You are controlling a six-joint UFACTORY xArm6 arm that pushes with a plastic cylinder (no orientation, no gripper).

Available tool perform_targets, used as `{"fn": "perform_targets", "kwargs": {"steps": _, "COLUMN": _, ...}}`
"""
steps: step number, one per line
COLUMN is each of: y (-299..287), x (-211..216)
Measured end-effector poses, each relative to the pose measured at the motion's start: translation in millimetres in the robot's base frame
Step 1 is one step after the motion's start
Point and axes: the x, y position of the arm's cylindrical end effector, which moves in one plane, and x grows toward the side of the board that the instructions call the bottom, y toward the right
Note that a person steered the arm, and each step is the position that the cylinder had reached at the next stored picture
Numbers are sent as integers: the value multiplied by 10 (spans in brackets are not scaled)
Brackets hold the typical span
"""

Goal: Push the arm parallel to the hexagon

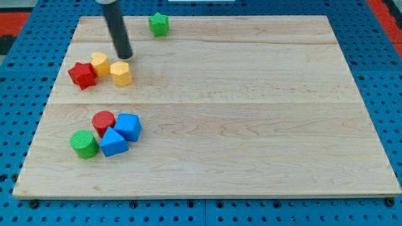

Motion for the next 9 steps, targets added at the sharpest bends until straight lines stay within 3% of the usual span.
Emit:
{"fn": "perform_targets", "kwargs": {"steps": 2, "y": 1570, "x": 130}}
{"fn": "perform_targets", "kwargs": {"steps": 3, "y": 1851, "x": 259}}
{"fn": "perform_targets", "kwargs": {"steps": 5, "y": 1987, "x": 460}}
{"fn": "perform_targets", "kwargs": {"steps": 9, "y": 2380, "x": 475}}
